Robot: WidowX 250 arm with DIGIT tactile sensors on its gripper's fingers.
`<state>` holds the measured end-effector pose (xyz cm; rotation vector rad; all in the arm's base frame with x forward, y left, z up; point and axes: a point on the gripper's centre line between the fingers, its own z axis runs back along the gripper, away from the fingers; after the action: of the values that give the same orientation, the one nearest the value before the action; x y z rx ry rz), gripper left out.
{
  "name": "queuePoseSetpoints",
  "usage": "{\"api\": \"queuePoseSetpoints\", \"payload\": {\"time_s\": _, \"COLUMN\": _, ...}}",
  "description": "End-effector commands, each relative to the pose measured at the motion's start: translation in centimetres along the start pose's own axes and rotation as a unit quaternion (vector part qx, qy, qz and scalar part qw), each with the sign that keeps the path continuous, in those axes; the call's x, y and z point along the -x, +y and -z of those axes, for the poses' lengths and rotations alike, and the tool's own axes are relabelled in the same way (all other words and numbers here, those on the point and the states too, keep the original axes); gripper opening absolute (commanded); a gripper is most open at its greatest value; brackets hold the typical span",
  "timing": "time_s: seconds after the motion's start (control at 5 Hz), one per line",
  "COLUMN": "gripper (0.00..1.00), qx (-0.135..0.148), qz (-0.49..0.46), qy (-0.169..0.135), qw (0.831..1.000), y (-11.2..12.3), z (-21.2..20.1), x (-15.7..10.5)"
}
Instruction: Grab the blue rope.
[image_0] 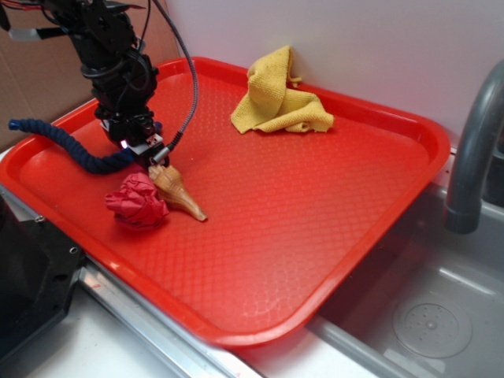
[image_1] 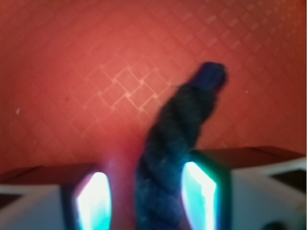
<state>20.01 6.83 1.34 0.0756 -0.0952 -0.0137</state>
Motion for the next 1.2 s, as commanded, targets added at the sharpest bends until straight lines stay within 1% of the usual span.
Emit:
{"api": "queuePoseSetpoints", "payload": {"time_s": 0.0, "gripper": 0.00, "qx": 0.004, "qz": -0.009, "qy": 0.006, "qw": 1.000, "y": 0.5, "z": -2.4, "x": 0.4}}
{"api": "queuePoseSetpoints", "payload": {"time_s": 0.2, "gripper": 0.00, "qx": 0.005, "qz": -0.008, "qy": 0.000, "qw": 1.000, "y": 0.4, "z": -4.4, "x": 0.3}}
{"api": "queuePoseSetpoints", "payload": {"time_s": 0.4, "gripper": 0.00, "qx": 0.013, "qz": -0.012, "qy": -0.008, "qw": 1.000, "y": -1.1, "z": -9.5, "x": -0.4}}
{"api": "queuePoseSetpoints", "payload": {"time_s": 0.6, "gripper": 0.00, "qx": 0.018, "qz": -0.056, "qy": -0.015, "qw": 0.998, "y": -2.7, "z": -14.6, "x": -1.7}}
{"api": "queuePoseSetpoints", "payload": {"time_s": 0.8, "gripper": 0.00, "qx": 0.007, "qz": -0.096, "qy": -0.019, "qw": 0.995, "y": -3.5, "z": -19.5, "x": -3.3}}
{"api": "queuePoseSetpoints", "payload": {"time_s": 1.0, "gripper": 0.00, "qx": 0.008, "qz": -0.139, "qy": -0.004, "qw": 0.990, "y": -4.5, "z": -24.4, "x": -5.3}}
